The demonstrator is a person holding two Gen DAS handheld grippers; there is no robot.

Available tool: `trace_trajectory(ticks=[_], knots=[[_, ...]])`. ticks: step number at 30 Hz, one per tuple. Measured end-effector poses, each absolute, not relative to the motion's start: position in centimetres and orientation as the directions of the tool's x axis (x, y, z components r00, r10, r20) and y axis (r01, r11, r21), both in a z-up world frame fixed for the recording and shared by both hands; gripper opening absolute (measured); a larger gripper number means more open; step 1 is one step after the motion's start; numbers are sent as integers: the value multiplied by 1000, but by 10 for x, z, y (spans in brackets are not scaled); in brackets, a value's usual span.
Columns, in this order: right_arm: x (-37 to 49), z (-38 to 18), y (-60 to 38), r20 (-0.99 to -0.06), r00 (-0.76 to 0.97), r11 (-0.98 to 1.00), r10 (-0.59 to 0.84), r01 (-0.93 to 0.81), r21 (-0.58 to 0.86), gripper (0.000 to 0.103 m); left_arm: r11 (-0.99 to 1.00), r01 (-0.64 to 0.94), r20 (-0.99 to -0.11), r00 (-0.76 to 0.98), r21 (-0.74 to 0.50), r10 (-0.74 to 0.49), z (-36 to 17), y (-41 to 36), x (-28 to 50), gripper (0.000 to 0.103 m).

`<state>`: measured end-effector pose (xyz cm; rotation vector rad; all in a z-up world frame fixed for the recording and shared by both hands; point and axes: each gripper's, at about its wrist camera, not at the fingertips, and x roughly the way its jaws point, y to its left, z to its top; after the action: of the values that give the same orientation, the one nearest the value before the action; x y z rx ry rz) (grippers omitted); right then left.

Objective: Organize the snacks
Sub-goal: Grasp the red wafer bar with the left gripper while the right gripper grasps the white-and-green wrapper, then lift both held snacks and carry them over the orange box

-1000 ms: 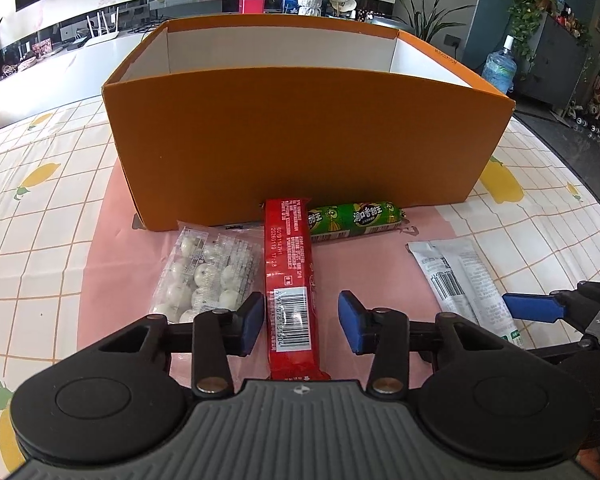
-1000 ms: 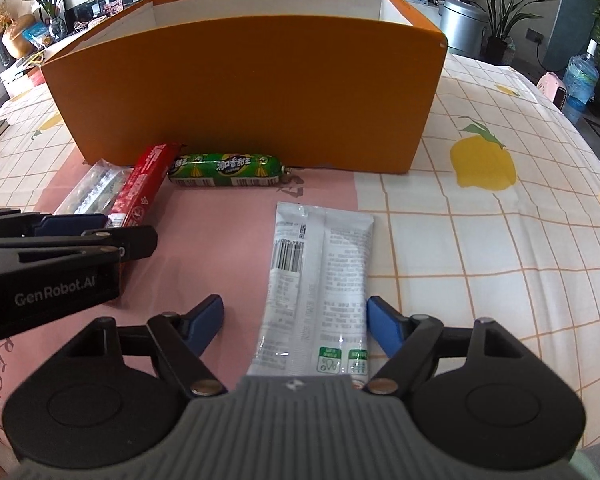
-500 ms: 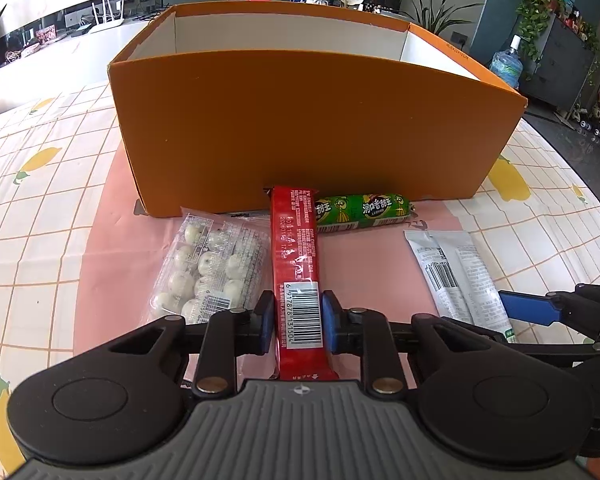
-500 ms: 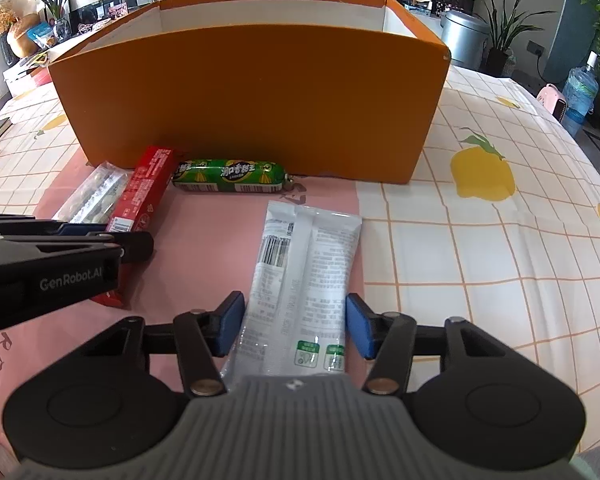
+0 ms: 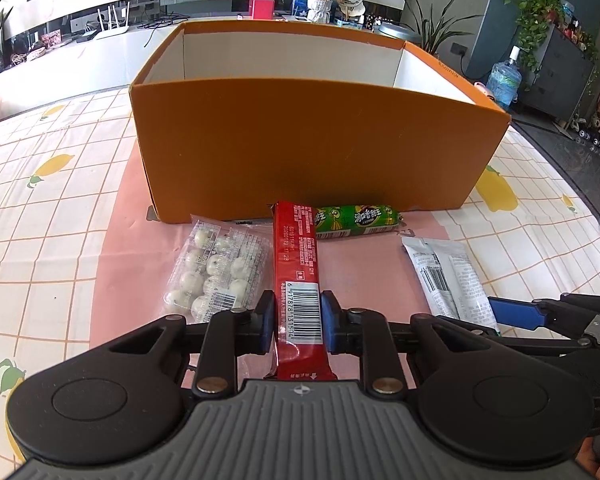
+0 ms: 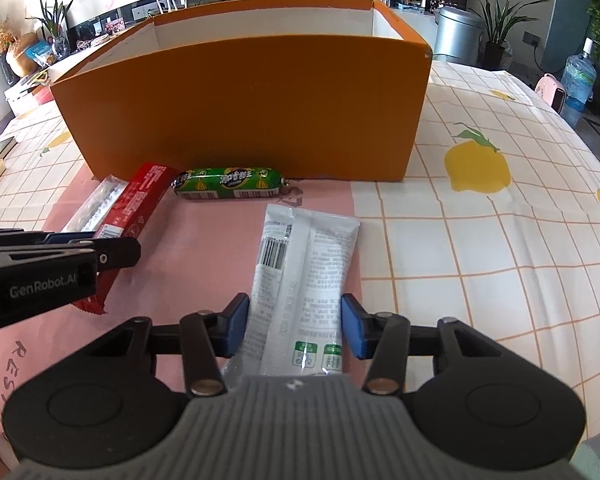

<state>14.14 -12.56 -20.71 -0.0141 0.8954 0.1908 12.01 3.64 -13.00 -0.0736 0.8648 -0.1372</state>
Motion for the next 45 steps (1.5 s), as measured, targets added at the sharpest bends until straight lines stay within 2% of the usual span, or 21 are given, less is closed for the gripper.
trace_trajectory(ticks=[17, 23, 29, 45], knots=[[104, -174, -135, -698, 697, 983, 161, -176, 50, 46, 984, 111, -689, 703, -136, -175, -88, 33, 95, 26], [92, -153, -146, -679, 713, 983, 178, -156, 94, 46, 983, 129, -662, 727, -131, -184, -71, 30, 87, 26], [82, -123, -146, -626, 755, 979, 193, -187, 77, 46, 980, 149, -636, 746, -132, -199, -55, 29, 86, 26], [128, -53, -127, -540, 806, 954, 242, -300, -20, 46, 980, 183, -567, 800, -78, -194, -10, 40, 123, 26]])
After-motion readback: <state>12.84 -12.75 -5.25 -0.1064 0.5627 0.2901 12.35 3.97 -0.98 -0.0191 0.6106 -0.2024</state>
